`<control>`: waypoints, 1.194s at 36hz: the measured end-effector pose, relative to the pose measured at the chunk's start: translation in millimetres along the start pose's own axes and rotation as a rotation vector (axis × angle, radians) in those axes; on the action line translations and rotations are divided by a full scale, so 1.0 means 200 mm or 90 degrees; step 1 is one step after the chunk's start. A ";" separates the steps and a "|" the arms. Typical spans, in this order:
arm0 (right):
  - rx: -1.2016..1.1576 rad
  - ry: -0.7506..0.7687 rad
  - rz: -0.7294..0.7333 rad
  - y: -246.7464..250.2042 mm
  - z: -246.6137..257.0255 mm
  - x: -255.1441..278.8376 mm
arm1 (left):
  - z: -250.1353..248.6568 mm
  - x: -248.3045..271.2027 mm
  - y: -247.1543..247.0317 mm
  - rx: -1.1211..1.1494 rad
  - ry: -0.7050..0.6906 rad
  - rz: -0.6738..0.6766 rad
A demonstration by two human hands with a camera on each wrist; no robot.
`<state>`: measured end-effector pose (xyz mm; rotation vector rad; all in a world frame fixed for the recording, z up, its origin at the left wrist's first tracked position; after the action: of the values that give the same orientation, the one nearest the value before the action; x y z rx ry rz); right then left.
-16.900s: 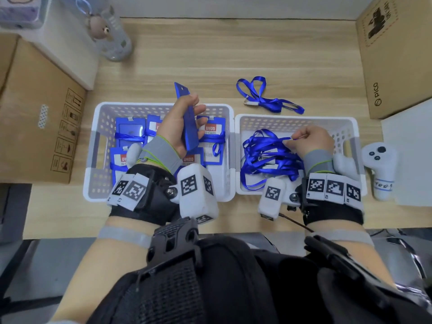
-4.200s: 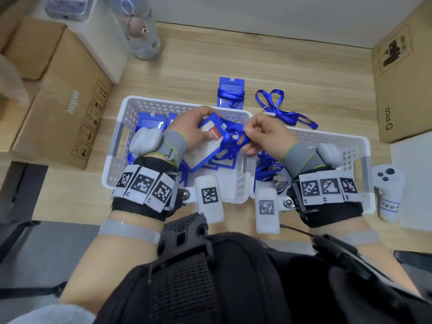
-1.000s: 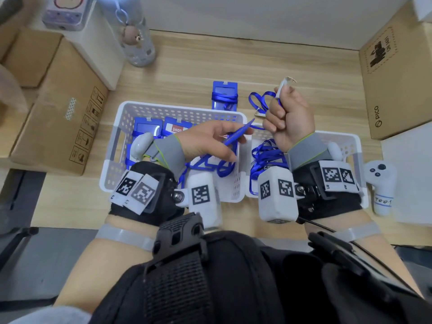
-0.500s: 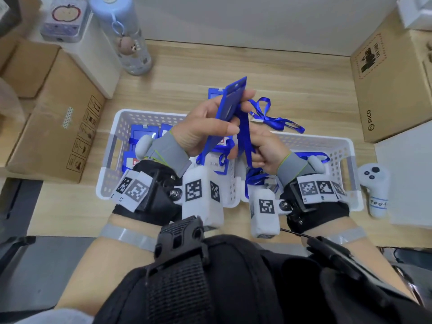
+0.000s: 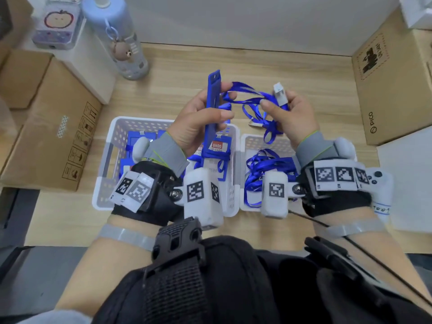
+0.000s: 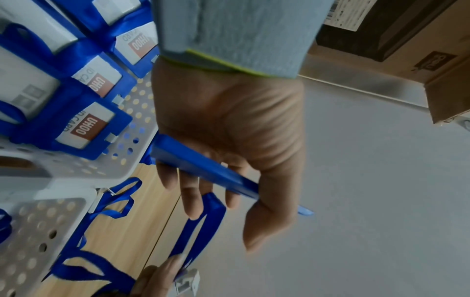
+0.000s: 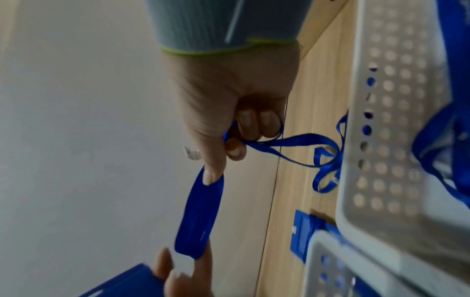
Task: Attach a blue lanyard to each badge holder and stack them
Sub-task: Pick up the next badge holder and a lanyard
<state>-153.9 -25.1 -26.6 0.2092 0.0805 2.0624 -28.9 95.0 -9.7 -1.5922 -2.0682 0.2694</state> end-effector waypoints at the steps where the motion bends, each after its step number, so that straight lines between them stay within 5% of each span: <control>1: 0.038 0.012 -0.010 0.02 0.01 -0.03 | 0.01 -0.01 0.01 0.004 0.009 -0.012; 11: 0.454 -0.050 0.021 0.11 -0.24 -0.25 | 0.09 -0.10 0.11 -0.039 0.077 -0.074; 18: 0.616 -0.114 0.097 0.09 -0.37 -0.25 | 0.14 -0.15 0.17 -0.029 0.096 -0.094; 35: 0.367 -0.031 0.034 0.09 -0.15 -0.19 | 0.13 -0.08 0.14 -0.002 0.079 -0.088; 43: 0.361 -0.127 0.258 -0.01 -0.19 0.06 | 0.17 -0.03 0.07 -0.001 0.072 -0.062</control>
<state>-164.3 -12.5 -62.1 0.8350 0.5391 2.3624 -33.4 97.8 -46.4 -1.4686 -2.0510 0.1397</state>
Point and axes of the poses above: each hand's wrist, its own x-axis away from the middle knuckle, its own y-axis out of the back of the hand, z = x × y, the point moved 10 cm from there along -x, towards the middle knuckle, and after that the axes turned 3 degrees about y, right-handed, at the moved point
